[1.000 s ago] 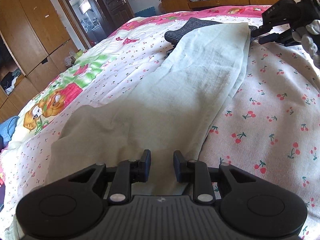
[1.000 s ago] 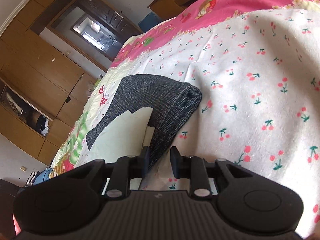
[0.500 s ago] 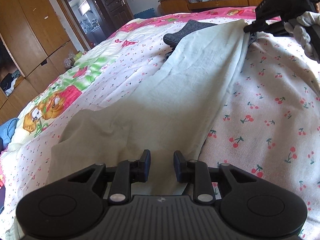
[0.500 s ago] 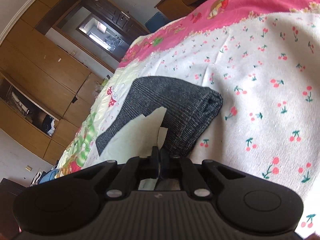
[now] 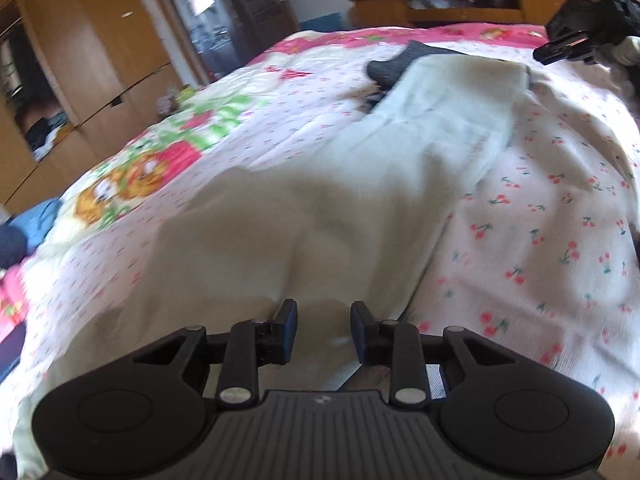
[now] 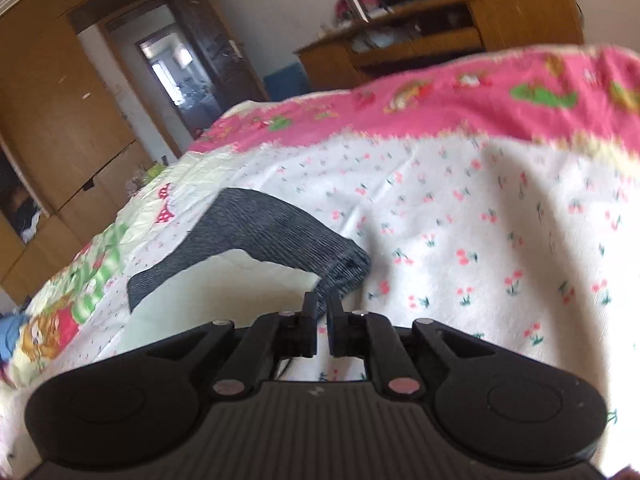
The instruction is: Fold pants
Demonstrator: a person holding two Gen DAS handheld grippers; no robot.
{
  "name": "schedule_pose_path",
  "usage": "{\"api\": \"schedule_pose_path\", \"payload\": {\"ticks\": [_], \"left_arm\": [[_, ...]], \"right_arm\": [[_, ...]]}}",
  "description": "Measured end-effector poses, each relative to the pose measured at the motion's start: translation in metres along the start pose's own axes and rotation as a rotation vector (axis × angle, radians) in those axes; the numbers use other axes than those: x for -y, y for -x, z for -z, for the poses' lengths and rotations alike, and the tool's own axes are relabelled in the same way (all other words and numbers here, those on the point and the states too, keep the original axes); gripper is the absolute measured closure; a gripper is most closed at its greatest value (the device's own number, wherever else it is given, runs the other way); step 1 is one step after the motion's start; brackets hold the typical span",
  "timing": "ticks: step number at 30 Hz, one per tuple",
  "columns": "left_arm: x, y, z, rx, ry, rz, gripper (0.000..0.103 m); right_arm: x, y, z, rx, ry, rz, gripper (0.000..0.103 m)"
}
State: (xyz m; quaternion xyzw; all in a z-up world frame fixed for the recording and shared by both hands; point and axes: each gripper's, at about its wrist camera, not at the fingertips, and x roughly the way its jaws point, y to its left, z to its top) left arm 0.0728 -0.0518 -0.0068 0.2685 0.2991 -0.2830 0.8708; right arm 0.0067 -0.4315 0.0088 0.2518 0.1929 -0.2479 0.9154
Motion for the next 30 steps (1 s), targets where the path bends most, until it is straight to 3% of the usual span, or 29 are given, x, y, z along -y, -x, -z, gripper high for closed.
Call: {"api": "schedule_pose_path", "payload": {"ticks": [3, 5, 7, 9, 12, 15, 17, 20, 23, 25, 27, 30], "left_arm": [[-0.025, 0.011, 0.024, -0.022, 0.069, -0.074, 0.056], [-0.047, 0.015, 0.044, -0.065, 0.128, -0.129, 0.055], [-0.072, 0.020, 0.069, -0.116, 0.187, -0.196, 0.055], [-0.094, 0.034, 0.090, -0.118, 0.252, -0.201, 0.037], [-0.117, 0.066, 0.107, -0.113, 0.296, -0.289, 0.037], [-0.133, 0.095, 0.119, -0.046, 0.309, -0.353, 0.037], [-0.148, 0.100, 0.129, -0.031, 0.358, -0.382, 0.037], [-0.166, 0.088, 0.147, -0.074, 0.415, -0.441, 0.037], [-0.177, 0.080, 0.166, -0.115, 0.464, -0.439, 0.037], [-0.180, 0.083, 0.172, -0.108, 0.477, -0.441, 0.037], [-0.179, 0.088, 0.173, -0.104, 0.451, -0.462, 0.036], [-0.173, 0.100, 0.169, -0.076, 0.404, -0.483, 0.036]], "right_arm": [[-0.060, 0.001, 0.018, -0.087, 0.163, -0.169, 0.094], [-0.105, -0.005, 0.043, -0.181, 0.231, -0.298, 0.094], [-0.145, -0.014, 0.069, -0.319, 0.302, -0.369, 0.094], [-0.179, -0.016, 0.092, -0.418, 0.344, -0.409, 0.094], [-0.235, 0.001, 0.113, -0.452, 0.471, -0.520, 0.094], [-0.300, 0.011, 0.133, -0.486, 0.596, -0.670, 0.094], [-0.351, 0.013, 0.152, -0.518, 0.664, -0.766, 0.090], [-0.423, 0.011, 0.191, -0.589, 0.741, -0.901, 0.065], [-0.472, -0.001, 0.246, -0.719, 0.761, -0.890, 0.063], [-0.483, -0.005, 0.283, -0.797, 0.731, -0.872, 0.067], [-0.491, 0.005, 0.298, -0.726, 0.762, -0.888, 0.068], [-0.490, 0.012, 0.290, -0.722, 0.710, -0.870, 0.069]]}}
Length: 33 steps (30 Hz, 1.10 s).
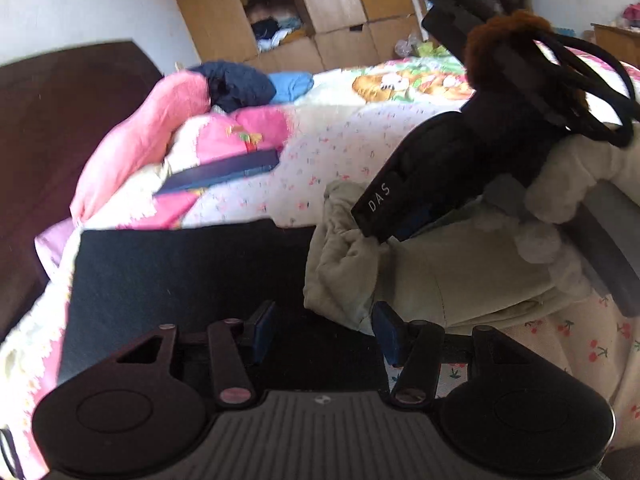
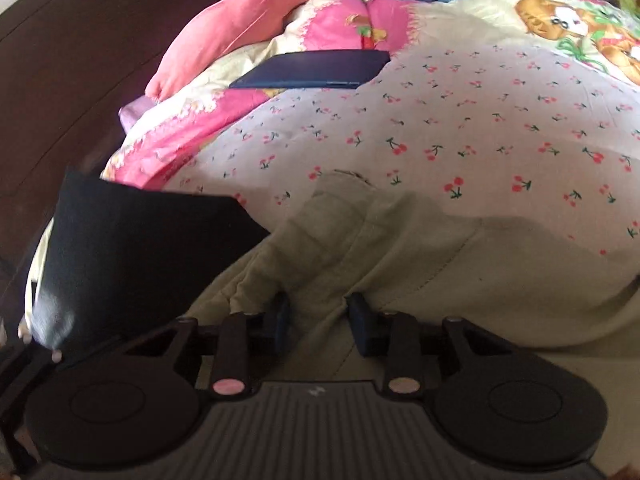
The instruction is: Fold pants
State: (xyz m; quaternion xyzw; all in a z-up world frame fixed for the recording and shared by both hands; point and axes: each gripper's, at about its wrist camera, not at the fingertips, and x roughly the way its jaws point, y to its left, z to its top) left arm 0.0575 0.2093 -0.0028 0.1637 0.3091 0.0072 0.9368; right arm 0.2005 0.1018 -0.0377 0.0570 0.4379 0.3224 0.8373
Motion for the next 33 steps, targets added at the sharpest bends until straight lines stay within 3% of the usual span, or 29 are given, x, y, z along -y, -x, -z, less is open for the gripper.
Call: {"api": "schedule_pose_path", "payload": {"ticks": [3, 6, 11, 16, 19, 21, 25, 29, 33], "left_arm": [[0.006, 0.015, -0.008, 0.060, -0.039, -0.048, 0.036], [0.012, 0.025, -0.019, 0.093, -0.016, -0.011, 0.036], [0.061, 0.021, -0.039, 0.106, -0.019, 0.158, 0.036], [0.153, 0.016, -0.063, 0.136, -0.130, 0.331, 0.036], [0.204, 0.009, -0.079, 0.116, -0.163, 0.413, 0.036], [0.231, 0.006, -0.089, 0.101, -0.183, 0.442, 0.036], [0.273, 0.011, -0.101, 0.093, -0.248, 0.462, 0.036], [0.290, 0.014, -0.107, 0.099, -0.302, 0.468, 0.036], [0.297, 0.009, -0.115, 0.070, -0.288, 0.493, 0.036]], "right_arm": [[0.020, 0.038, 0.006, 0.071, -0.088, -0.035, 0.070], [0.050, 0.098, 0.026, 0.177, -0.139, 0.040, 0.071], [0.147, 0.217, 0.095, 0.304, -0.413, 0.307, 0.069], [0.230, 0.333, 0.180, 0.460, -0.662, 0.619, 0.069], [0.271, 0.370, 0.221, 0.528, -0.803, 0.719, 0.068], [0.295, 0.381, 0.238, 0.577, -0.864, 0.717, 0.068], [0.335, 0.391, 0.253, 0.698, -0.966, 0.602, 0.070], [0.358, 0.385, 0.245, 0.735, -0.990, 0.558, 0.070], [0.365, 0.384, 0.242, 0.786, -1.006, 0.492, 0.068]]}}
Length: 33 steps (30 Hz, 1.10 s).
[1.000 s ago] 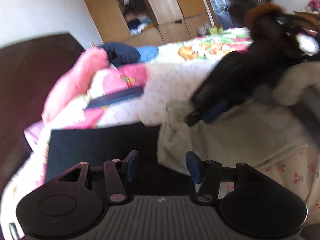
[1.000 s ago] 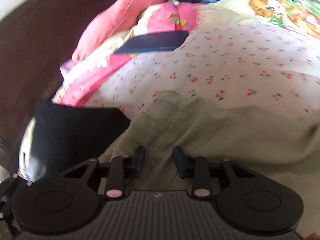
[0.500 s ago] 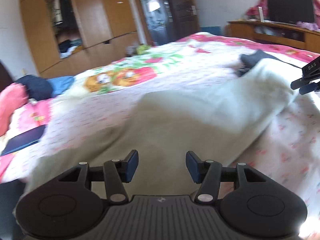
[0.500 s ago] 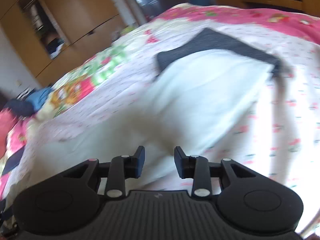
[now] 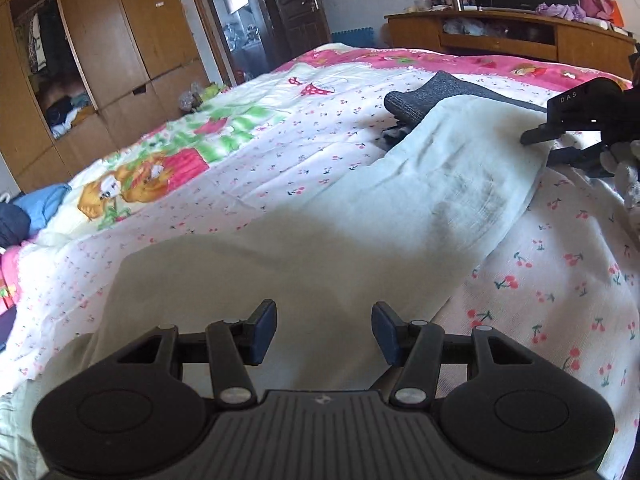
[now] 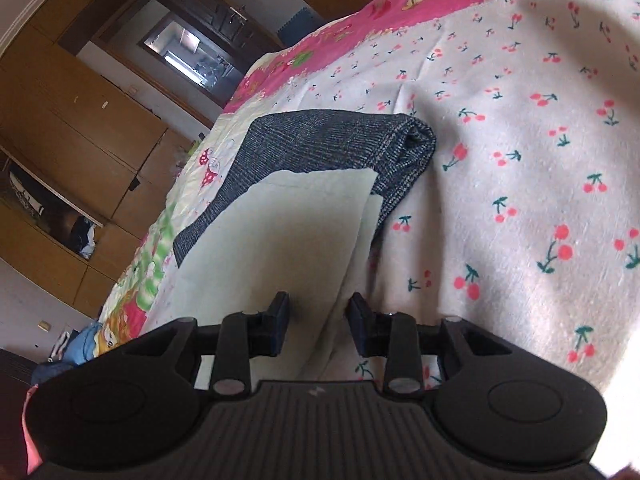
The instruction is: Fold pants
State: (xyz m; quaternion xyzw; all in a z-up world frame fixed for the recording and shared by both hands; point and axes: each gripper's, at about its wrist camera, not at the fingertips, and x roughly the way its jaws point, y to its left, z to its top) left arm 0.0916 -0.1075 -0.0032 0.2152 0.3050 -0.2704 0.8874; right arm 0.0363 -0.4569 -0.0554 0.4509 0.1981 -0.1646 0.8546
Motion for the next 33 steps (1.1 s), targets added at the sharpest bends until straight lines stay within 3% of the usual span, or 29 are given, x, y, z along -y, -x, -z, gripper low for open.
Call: {"api": "schedule_pose_path", "payload": {"ticks": [2, 4, 9, 12, 15, 18, 22, 25, 27, 33], "left_arm": [[-0.001, -0.008, -0.002, -0.025, 0.026, 0.015, 0.036], [-0.001, -0.015, -0.001, -0.052, 0.032, 0.010, 0.036], [-0.005, -0.016, 0.008, -0.056, 0.057, 0.017, 0.036], [-0.012, -0.008, 0.014, -0.044, 0.072, 0.014, 0.036], [-0.025, 0.002, 0.023, -0.036, 0.098, 0.003, 0.036], [-0.043, 0.013, 0.034, -0.030, 0.134, -0.023, 0.036], [-0.070, 0.025, 0.057, -0.048, 0.192, -0.053, 0.036], [-0.087, 0.033, 0.074, -0.051, 0.237, -0.073, 0.036], [-0.098, 0.038, 0.082, -0.046, 0.279, -0.075, 0.036], [-0.110, 0.042, 0.094, -0.046, 0.334, -0.084, 0.036]], "right_arm": [[-0.005, -0.007, -0.001, -0.009, 0.023, -0.010, 0.069], [-0.013, -0.011, -0.001, -0.032, 0.044, 0.012, 0.098], [-0.067, 0.015, 0.006, 0.018, 0.268, -0.045, 0.099], [-0.124, 0.023, 0.028, 0.034, 0.515, -0.072, 0.099], [-0.182, 0.019, 0.071, 0.000, 0.732, -0.156, 0.099], [-0.236, 0.014, 0.137, -0.068, 0.965, -0.268, 0.099], [-0.271, 0.006, 0.228, -0.174, 1.284, -0.362, 0.099], [-0.273, -0.010, 0.270, -0.279, 1.372, -0.325, 0.099], [-0.269, -0.011, 0.283, -0.300, 1.396, -0.306, 0.099], [-0.266, -0.014, 0.291, -0.324, 1.428, -0.244, 0.099]]}}
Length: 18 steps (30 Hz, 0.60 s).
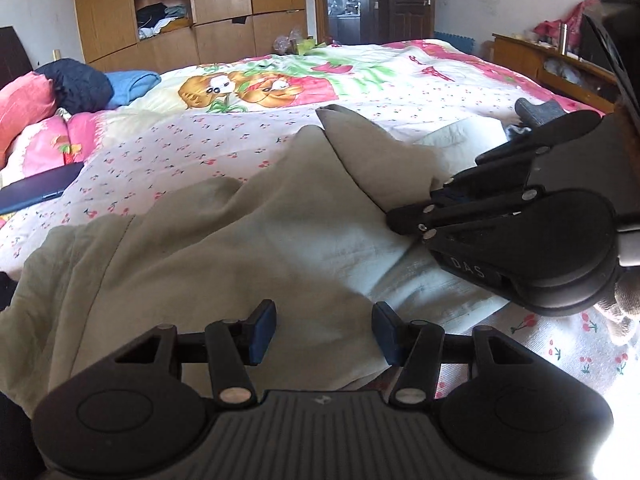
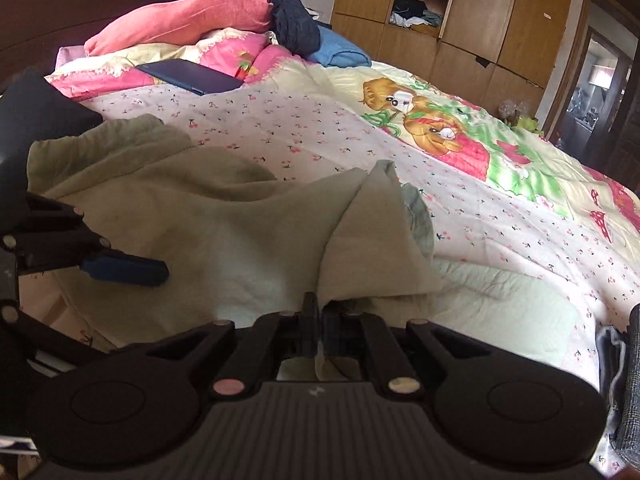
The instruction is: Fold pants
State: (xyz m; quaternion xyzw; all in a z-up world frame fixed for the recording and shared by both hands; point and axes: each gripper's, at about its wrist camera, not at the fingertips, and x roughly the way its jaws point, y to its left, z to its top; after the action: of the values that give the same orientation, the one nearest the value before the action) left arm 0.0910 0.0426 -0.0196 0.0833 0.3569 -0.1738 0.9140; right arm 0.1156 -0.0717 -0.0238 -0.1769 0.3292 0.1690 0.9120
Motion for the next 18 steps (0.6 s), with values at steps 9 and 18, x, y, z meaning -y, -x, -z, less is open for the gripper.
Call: {"api": "schedule_pose_path", "payload": {"ticks": [9, 18], "left_arm": [[-0.006, 0.008, 0.004, 0.012, 0.015, 0.002, 0.036], [-0.013, 0.019, 0.011, 0.043, 0.039, -0.002, 0.036]], "right_arm": [[-0.007, -0.010, -0.009, -0.021, -0.014, 0.022, 0.094], [0.003, -0.003, -0.010, 0.022, -0.114, 0.039, 0.091]]}}
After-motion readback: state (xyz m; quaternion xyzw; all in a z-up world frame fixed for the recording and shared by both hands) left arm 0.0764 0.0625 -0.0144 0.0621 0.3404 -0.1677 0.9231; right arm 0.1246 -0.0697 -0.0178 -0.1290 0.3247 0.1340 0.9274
